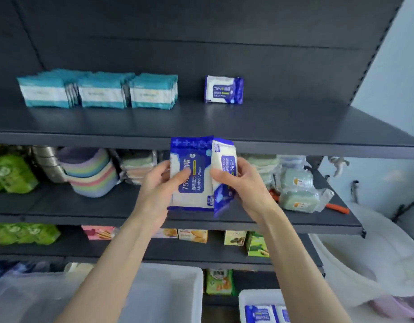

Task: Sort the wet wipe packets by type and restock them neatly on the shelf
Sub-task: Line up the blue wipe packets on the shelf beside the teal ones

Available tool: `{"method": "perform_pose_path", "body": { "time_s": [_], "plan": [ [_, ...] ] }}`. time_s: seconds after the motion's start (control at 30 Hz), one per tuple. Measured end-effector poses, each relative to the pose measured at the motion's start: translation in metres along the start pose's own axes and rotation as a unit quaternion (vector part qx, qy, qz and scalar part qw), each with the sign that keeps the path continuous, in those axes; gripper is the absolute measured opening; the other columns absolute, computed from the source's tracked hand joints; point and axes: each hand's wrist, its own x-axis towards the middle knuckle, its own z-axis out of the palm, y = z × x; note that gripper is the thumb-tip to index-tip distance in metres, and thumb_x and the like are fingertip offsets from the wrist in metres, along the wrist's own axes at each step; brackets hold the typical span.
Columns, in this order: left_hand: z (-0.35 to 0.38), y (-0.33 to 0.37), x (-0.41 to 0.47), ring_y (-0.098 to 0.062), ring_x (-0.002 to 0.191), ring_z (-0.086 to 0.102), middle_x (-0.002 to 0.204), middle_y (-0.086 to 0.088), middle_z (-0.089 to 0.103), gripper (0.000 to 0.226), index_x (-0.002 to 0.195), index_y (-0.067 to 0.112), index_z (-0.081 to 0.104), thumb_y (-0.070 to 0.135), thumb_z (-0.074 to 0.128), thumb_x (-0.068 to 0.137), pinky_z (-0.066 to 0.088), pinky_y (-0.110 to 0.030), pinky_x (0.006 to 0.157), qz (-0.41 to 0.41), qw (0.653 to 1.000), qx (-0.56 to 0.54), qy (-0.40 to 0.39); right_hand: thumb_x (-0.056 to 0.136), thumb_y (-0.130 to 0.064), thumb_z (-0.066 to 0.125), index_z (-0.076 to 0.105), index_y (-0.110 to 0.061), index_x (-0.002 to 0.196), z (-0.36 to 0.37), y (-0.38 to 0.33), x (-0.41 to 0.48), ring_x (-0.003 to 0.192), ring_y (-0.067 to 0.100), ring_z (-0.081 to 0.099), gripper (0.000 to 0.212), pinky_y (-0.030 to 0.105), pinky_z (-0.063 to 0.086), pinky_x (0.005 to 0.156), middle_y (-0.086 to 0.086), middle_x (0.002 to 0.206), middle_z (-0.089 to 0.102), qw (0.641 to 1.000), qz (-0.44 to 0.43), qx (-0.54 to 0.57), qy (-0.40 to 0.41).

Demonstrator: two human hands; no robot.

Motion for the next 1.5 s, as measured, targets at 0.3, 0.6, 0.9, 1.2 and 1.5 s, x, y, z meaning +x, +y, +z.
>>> {"method": "perform_pose_path", "body": {
  "time_s": [0.3,0.6,0.9,1.2,1.5],
  "plan": [
    [0.021,0.047,0.121,-0.015,0.079,0.07,0.094,-0.003,0.073,0.016,0.1,0.016,0.062,0.005,0.056,0.092,0.055,-0.035,0.071,0.022,0.996,0.059,-0.067,0.089,-0.016,0.066,0.042,-0.008,0.114,-0.029,-0.049,0.107,0.071,0.01,0.07,0.036,0.026,0.055,0.057,0.005,0.098,0.067,0.99,-0.05,-0.036,0.124],
    [0.056,0.066,0.272,-0.016,0.079,0.069,0.095,-0.007,0.072,0.021,0.097,0.014,0.065,-0.002,0.065,0.084,0.054,-0.029,0.072,0.079,0.981,0.148,-0.097,0.085,-0.001,0.066,0.053,-0.007,0.117,-0.091,-0.087,0.231,0.088,0.023,0.071,0.035,0.041,0.058,0.078,0.005,0.103,0.071,0.989,-0.081,-0.075,0.102],
    [0.072,0.07,0.355,-0.003,0.088,0.065,0.102,0.001,0.069,0.049,0.108,0.023,0.065,-0.015,0.053,0.08,0.053,-0.016,0.073,0.072,0.943,0.285,-0.159,0.086,0.001,0.063,0.065,-0.014,0.102,-0.124,-0.101,0.296,0.07,0.01,0.07,0.021,0.023,0.057,0.063,-0.006,0.084,0.074,0.975,-0.095,-0.19,0.06],
    [0.09,0.058,0.396,-0.014,0.098,0.057,0.11,-0.003,0.065,0.044,0.113,0.015,0.057,-0.004,0.07,0.077,0.044,-0.021,0.075,0.165,0.868,0.452,-0.124,0.078,0.0,0.069,0.063,-0.017,0.098,-0.132,-0.104,0.323,0.087,0.016,0.067,0.027,0.031,0.056,0.073,0.0,0.094,0.07,0.921,-0.098,-0.369,0.079],
    [0.077,0.036,0.396,-0.015,0.096,0.053,0.112,0.001,0.041,0.054,0.123,0.012,0.05,-0.002,0.072,0.075,0.043,-0.019,0.073,0.237,0.851,0.466,-0.05,0.082,-0.003,0.065,0.064,-0.015,0.103,-0.129,-0.099,0.325,0.086,0.009,0.062,0.024,0.018,0.05,0.063,-0.006,0.094,0.065,0.891,-0.111,-0.434,0.065]
  ]
}}
